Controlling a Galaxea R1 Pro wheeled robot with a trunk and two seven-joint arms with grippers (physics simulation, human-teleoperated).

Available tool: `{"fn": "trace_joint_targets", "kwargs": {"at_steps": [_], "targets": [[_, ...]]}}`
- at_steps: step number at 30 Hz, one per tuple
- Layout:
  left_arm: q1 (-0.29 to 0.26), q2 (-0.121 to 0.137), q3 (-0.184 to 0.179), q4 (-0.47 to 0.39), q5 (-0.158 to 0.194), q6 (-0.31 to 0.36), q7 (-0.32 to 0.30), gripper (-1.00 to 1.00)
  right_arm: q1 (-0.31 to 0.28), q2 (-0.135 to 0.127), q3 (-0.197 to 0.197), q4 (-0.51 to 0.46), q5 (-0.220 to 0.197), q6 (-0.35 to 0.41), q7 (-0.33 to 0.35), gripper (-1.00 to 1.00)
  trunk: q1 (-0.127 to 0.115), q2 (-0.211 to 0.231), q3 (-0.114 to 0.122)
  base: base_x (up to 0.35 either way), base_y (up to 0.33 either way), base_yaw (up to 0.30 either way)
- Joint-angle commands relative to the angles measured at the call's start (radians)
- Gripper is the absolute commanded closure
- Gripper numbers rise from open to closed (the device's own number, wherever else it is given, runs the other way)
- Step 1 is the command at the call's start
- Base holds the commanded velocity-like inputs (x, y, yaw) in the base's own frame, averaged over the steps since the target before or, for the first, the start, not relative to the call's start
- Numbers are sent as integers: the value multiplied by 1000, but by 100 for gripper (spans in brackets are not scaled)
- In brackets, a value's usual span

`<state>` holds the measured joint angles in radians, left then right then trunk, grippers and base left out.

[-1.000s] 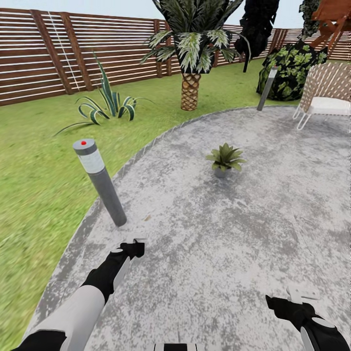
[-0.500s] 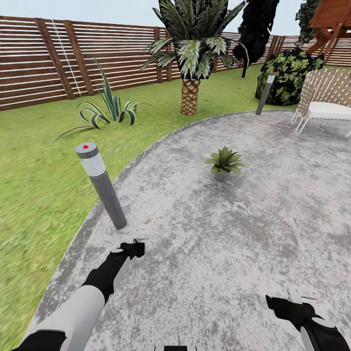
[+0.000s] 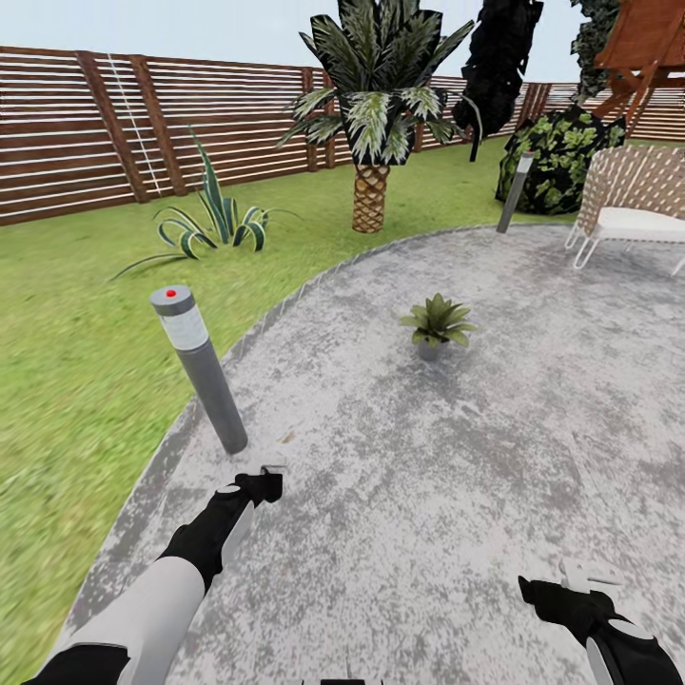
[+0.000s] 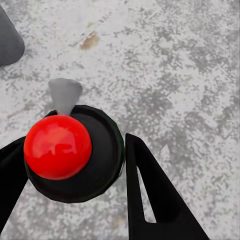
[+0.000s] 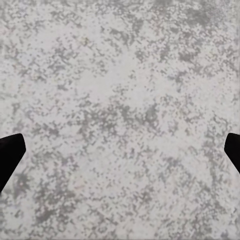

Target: Pick up the pesticide atomizer in the garden and spray insectifuge to fully cover both potted plants in the garden.

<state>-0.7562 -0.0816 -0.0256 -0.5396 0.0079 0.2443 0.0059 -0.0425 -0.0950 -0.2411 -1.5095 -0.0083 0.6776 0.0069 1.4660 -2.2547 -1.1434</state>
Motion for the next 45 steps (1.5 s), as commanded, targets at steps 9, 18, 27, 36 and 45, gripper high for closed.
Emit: {"fn": "trace_joint_targets", "kwargs": {"at_steps": [9, 18, 27, 36, 45], "targets": [[0, 0, -2, -2, 0, 6, 0, 100, 0, 0, 0, -1, -1, 5, 1, -100, 0, 0, 14, 0, 0, 0], [0, 0, -2, -2, 0, 6, 0, 100, 0, 0, 0, -1, -1, 5, 1, -100, 0, 0, 27, 0, 0, 0], [0, 0, -2, -2, 0, 6, 0, 100, 0, 0, 0, 0, -1, 6, 1, -100, 0, 0, 29, 0, 0, -34], [0, 1, -3, -2, 0, 19, 0, 100, 0, 1, 1, 0, -1, 6, 1, -100, 0, 0, 36, 0, 0, -218], [0, 1, -5, -2, -6, 26, 0, 100, 0, 0, 1, 0, -1, 6, 1, -100, 0, 0, 43, 0, 0, -230]]}}
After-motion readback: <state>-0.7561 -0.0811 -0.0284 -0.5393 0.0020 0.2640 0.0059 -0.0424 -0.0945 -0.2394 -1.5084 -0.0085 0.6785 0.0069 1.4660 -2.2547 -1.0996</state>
